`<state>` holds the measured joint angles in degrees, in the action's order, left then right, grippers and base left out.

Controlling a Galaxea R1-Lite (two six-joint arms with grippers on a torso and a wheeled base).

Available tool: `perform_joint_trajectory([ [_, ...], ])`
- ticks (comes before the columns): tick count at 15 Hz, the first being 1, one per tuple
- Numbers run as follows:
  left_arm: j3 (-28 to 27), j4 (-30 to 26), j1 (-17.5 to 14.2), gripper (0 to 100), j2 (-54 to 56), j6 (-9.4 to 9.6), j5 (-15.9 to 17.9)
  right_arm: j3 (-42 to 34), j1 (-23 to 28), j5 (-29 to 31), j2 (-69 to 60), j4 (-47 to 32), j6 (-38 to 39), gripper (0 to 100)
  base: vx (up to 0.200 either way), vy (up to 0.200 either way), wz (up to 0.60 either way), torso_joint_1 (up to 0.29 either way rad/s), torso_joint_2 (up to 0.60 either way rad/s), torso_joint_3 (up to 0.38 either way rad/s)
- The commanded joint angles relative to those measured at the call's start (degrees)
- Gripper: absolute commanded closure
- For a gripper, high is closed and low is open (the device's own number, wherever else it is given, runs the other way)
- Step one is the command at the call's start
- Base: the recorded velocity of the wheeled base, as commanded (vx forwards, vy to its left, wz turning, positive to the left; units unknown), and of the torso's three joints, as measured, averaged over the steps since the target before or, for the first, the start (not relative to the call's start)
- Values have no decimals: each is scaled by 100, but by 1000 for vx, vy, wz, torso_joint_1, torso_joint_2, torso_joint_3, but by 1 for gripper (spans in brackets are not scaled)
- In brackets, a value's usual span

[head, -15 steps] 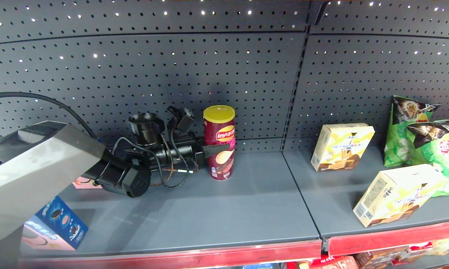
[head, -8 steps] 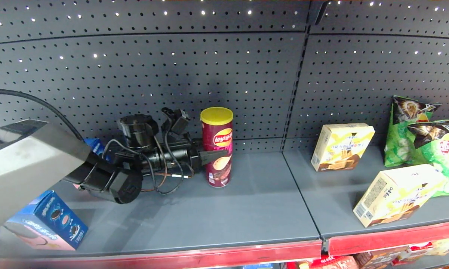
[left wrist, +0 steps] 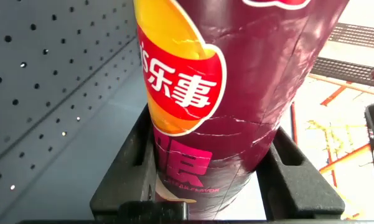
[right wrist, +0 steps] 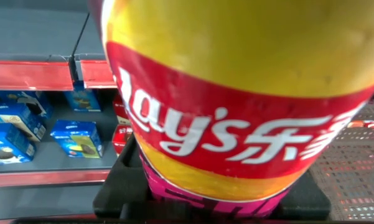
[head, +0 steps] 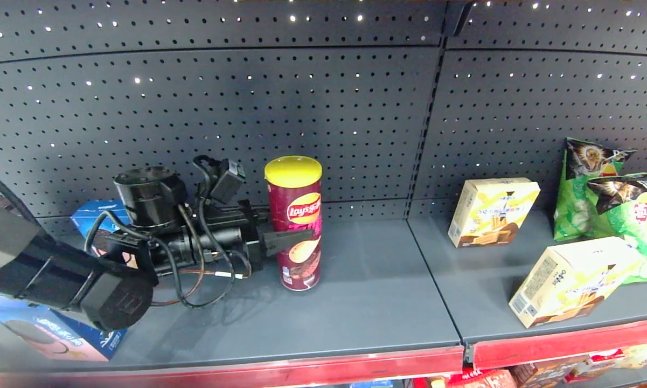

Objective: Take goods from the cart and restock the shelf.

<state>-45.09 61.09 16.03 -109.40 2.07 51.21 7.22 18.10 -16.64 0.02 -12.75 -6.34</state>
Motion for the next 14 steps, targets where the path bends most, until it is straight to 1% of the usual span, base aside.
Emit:
perform_joint_trajectory([
  [1,528,342,-3,100,367,-5,-6,-1,0,-6,-2,1,19,100,0,0,0,0,0,0],
  [3,853,914,-3,100,349,-40,-15,-1,0,-41,-2,10,19,100,0,0,0,0,0,0],
  [4,976,1054,5,100,349,-49,-15,-1,0,-41,-2,10,19,100,0,0,0,0,0,0],
  [6,1134,1151,5,100,340,-40,-6,-1,0,-41,-2,10,19,100,0,0,0,0,0,0],
  [11,1336,1397,111,100,296,-49,3,-1,0,-32,-2,10,10,100,0,0,0,0,0,0],
  [14,1600,1520,146,100,305,-31,12,-1,0,-32,-2,10,19,100,0,0,0,0,0,0],
])
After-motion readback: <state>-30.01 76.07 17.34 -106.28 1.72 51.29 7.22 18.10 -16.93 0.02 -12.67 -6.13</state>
